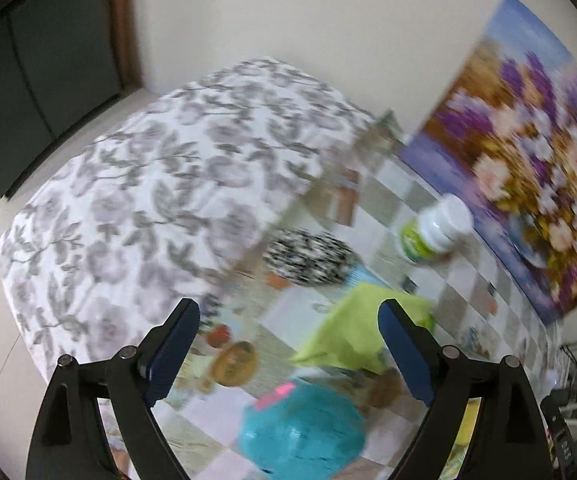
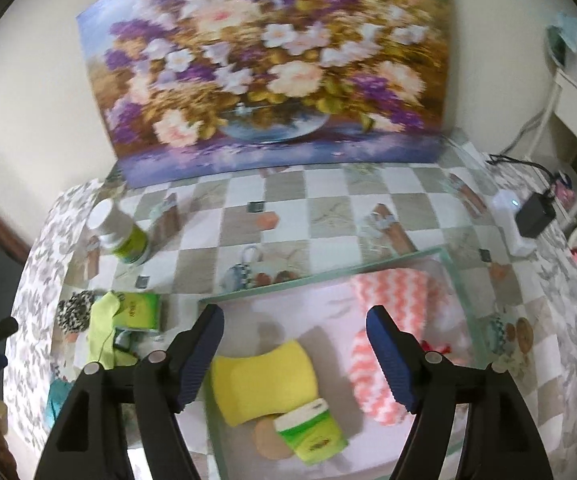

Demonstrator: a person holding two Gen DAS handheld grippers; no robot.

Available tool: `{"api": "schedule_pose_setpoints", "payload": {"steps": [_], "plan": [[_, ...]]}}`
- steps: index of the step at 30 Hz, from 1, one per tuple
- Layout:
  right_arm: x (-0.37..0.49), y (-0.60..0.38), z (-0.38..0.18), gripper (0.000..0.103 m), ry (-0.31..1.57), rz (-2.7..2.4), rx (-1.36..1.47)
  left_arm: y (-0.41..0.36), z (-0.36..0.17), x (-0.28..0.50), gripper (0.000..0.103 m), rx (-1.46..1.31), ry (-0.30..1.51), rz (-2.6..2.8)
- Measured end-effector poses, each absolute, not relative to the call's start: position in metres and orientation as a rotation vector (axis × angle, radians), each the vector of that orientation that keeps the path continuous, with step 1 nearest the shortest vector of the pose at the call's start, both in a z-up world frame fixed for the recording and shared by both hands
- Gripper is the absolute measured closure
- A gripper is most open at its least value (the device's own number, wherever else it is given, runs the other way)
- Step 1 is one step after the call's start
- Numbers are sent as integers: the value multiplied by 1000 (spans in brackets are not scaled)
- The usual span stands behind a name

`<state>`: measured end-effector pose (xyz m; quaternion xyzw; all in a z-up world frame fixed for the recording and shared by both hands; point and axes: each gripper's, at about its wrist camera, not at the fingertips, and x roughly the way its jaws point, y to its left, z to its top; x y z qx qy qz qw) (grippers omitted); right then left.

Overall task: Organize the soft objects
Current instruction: 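Move the left tool to the leopard-print scrunchie while the right tool reaches another green tissue pack, then close the left tool on the scrunchie while the right tool grasps the tissue pack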

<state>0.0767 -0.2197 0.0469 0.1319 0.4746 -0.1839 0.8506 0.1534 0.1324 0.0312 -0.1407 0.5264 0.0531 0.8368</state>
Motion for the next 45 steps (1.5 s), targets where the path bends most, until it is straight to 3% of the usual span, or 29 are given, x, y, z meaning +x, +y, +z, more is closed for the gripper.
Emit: {"api": "schedule_pose_setpoints", "payload": {"steps": [16, 42, 45], "plan": [[114, -141, 20, 25, 1043, -203, 240, 179, 14, 164, 11, -346, 1158, 139], [181, -106, -64, 25, 1160, -44, 363, 136, -53, 253, 11, -268, 1437, -158], [188, -99, -70, 21, 1165, -31, 355, 134, -57, 259, 11, -264, 1445, -167]]}}
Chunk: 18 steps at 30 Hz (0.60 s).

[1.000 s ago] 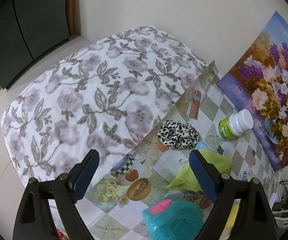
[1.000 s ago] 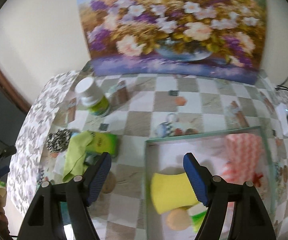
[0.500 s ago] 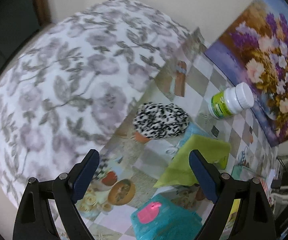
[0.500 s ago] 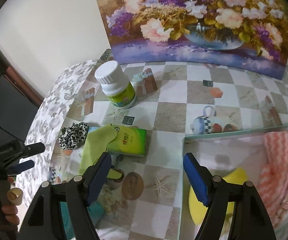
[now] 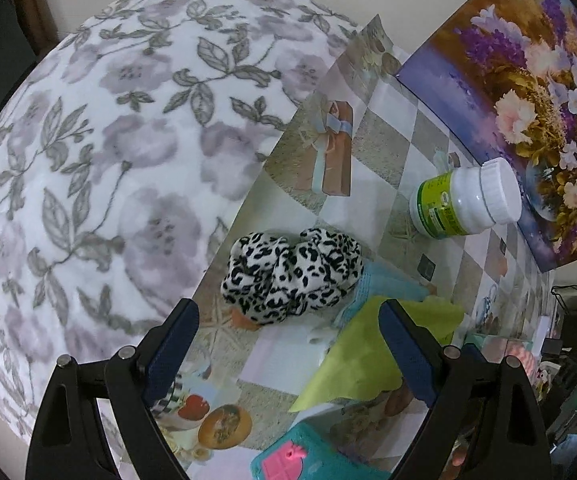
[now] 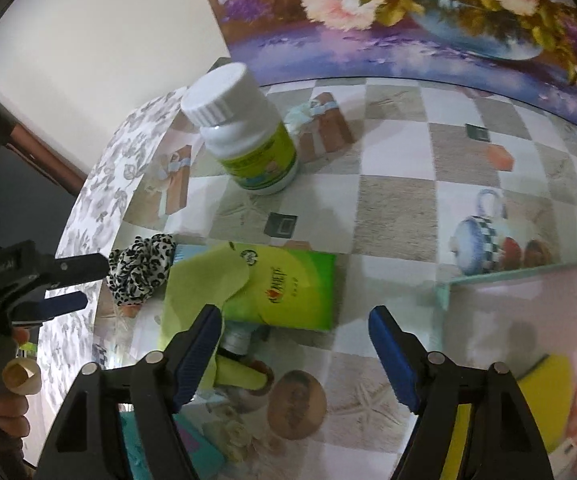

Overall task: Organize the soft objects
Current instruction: 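Close the left tool on the scrunchie while the right tool grasps the tissue pack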

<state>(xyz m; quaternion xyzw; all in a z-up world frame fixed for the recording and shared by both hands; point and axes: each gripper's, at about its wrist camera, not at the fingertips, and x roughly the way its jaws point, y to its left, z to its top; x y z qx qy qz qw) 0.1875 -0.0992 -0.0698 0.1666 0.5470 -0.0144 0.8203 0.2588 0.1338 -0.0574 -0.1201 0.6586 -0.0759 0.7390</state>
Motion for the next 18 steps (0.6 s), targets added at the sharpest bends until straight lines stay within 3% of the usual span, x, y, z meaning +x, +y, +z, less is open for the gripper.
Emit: {"api": "schedule_pose_setpoints", "payload": {"steps": [14, 18], "plan": [[205, -93, -92, 20, 1200, -51, 355, 124, -79, 272, 12, -257, 1488, -178], [204, -93, -92, 35, 1199, -41, 369, 119, -83, 275, 20, -249, 1494, -175]]}}
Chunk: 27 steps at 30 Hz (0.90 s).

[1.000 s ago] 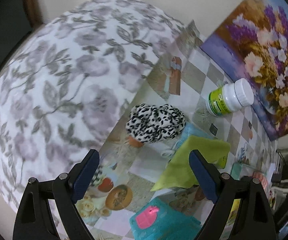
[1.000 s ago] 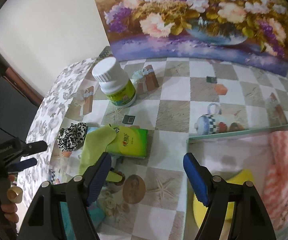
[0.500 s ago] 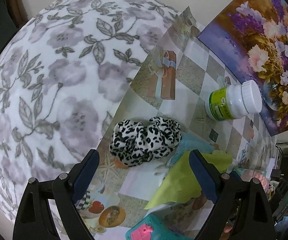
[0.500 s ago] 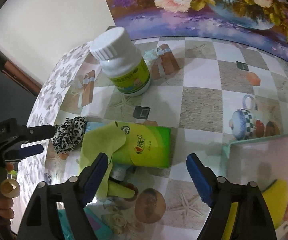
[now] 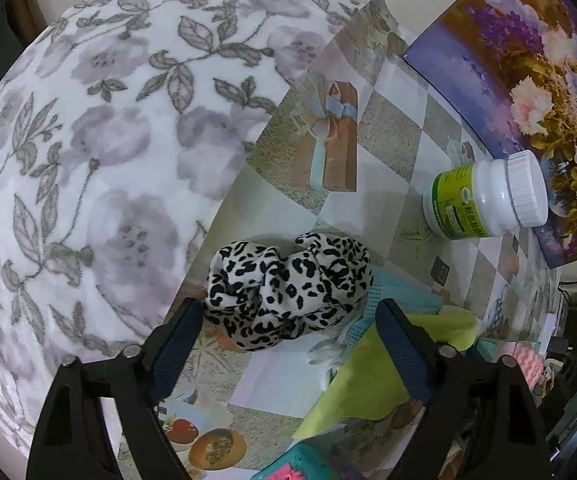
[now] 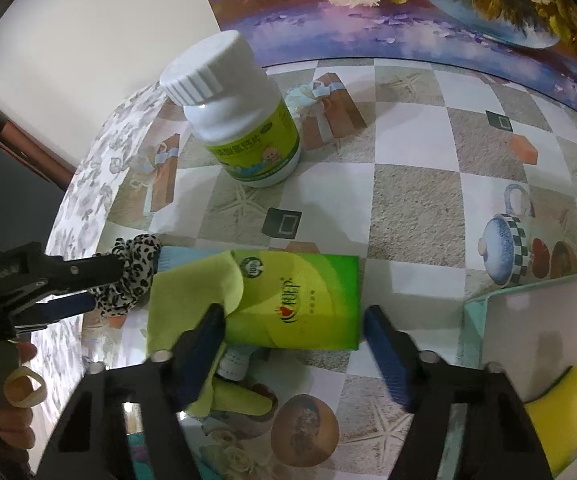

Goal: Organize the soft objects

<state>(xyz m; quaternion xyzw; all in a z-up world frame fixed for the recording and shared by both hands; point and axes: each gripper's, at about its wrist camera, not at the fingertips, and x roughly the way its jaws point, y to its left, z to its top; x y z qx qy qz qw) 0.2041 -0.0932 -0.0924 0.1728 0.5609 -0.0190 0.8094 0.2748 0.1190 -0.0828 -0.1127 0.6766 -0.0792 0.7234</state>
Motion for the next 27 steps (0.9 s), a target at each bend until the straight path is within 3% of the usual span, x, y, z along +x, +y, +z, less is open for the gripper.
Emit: {"api": "schedule_pose_setpoints", "payload": {"steps": [5, 10, 13, 27], "plan": [[202, -96, -91, 37, 1197, -48, 383, 115, -89, 279, 36, -245, 1504, -161], [194, -104, -89, 37, 1195, -60, 410, 113, -90, 281, 66, -262, 1496, -155], [190, -109, -88, 37, 1196, -69, 434, 116, -88, 276, 76, -270, 1489, -157], [159, -129, -68, 37, 1164, -58, 525, 133, -40, 222, 82, -379, 1397, -135]]}}
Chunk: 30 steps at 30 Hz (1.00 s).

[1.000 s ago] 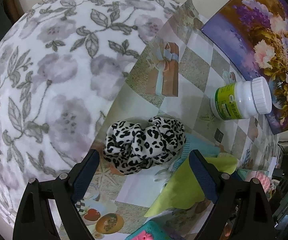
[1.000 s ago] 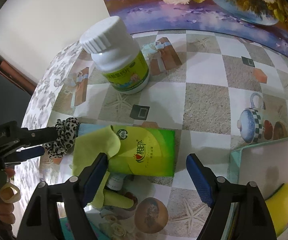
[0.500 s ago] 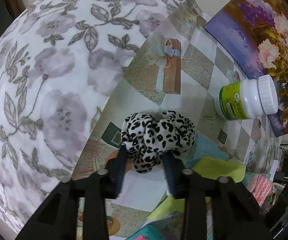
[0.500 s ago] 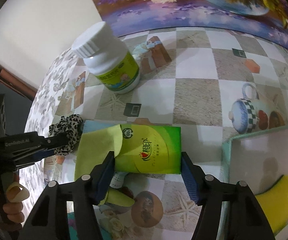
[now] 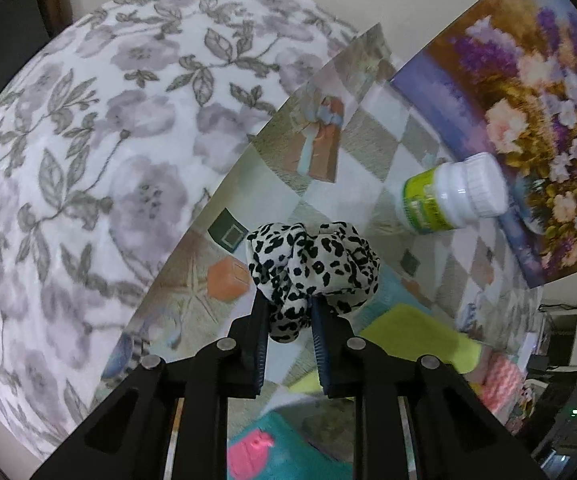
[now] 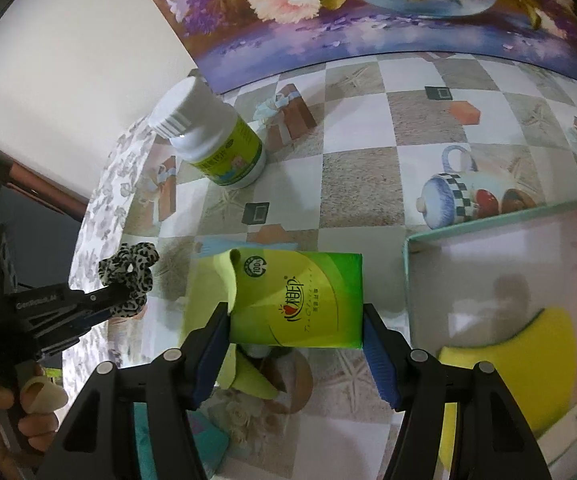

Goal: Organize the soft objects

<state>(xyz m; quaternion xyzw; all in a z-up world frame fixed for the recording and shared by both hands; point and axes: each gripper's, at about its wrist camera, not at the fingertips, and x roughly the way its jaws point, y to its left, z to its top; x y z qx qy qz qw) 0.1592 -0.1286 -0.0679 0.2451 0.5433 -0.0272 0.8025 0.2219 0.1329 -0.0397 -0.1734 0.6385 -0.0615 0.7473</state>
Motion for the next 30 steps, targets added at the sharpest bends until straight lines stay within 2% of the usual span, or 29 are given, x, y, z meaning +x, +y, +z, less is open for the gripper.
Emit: {"api": "schedule_pose_setpoints", "payload": {"steps": [10, 18, 30], "plan": [[144, -128, -65, 37, 1168, -50, 545, 100, -9, 172, 82, -522, 1298, -152], [140, -136, -66, 37, 1171, -52, 559, 48, -32, 177, 82, -506, 1362, -205], [140, -142, -68, 36, 1190, -51, 528, 41, -41, 178, 82, -469, 1377, -181]]}}
